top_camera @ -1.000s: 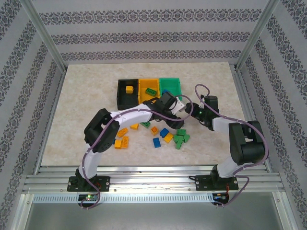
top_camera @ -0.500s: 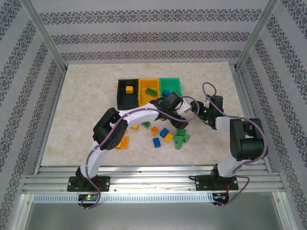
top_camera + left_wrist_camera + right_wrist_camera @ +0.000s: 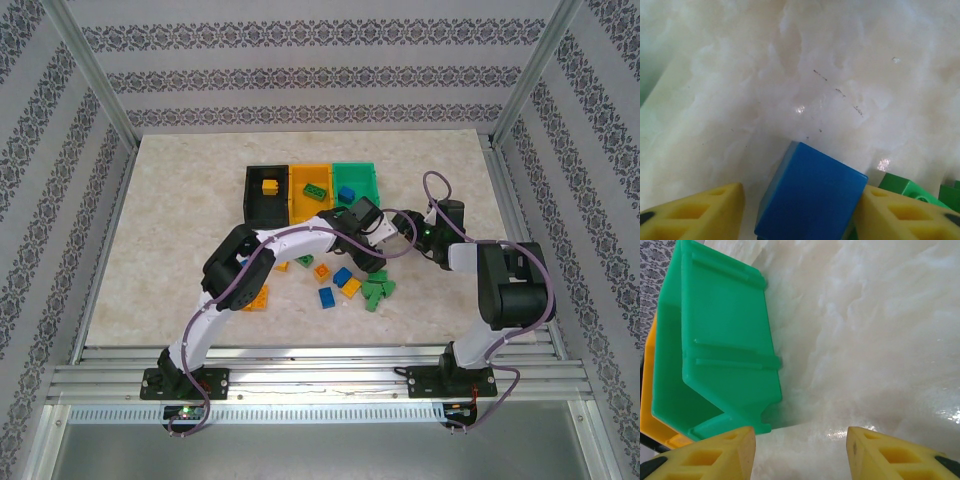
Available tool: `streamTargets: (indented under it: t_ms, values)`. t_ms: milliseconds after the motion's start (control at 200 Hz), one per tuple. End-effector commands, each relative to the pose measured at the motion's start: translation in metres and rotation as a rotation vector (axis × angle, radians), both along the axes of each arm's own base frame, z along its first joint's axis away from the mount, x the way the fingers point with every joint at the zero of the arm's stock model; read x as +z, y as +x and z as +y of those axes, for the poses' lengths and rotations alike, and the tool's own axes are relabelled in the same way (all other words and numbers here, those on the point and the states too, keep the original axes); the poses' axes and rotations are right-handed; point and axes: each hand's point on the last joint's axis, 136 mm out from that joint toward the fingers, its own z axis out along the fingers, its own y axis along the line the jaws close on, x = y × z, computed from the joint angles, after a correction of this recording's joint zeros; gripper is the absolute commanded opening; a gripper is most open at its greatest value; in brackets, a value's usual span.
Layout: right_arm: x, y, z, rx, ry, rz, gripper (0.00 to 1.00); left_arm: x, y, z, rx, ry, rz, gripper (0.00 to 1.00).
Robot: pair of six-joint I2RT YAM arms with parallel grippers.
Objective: Sort the legos into containers by color
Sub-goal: Pick up the lego from the center of the table, then place the lego in the container.
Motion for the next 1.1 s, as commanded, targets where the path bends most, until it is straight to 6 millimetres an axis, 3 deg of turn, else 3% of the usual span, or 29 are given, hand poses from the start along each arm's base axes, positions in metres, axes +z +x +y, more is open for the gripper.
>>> streamTargets:
  t_ms: [0, 125, 410, 774, 1094]
  values:
    - [0.000, 0.001, -0.001, -0.002, 0.026, -0.009, 0.52, -0.007, -0.008, 0.002, -0.019, 0.043, 0.015, 0.50]
    - [0.000, 0.001, -0.002, -0.002, 0.028, -0.009, 0.52, -0.005, -0.007, 0.002, -0.014, 0.035, 0.007, 0.42]
    - [0.001, 0.000, -0.001, 0.002, 0.030, -0.011, 0.52, 0.024, 0.002, 0.004, 0.056, -0.102, -0.042, 0.22]
    - [0.001, -0.001, -0.002, -0.003, 0.027, -0.012, 0.52, 0.071, 0.033, 0.028, 0.214, -0.265, -0.076, 0.20]
    - [0.003, -0.001, -0.002, -0.002, 0.021, -0.019, 0.52, 0.098, 0.083, 0.055, 0.354, -0.279, -0.117, 0.23]
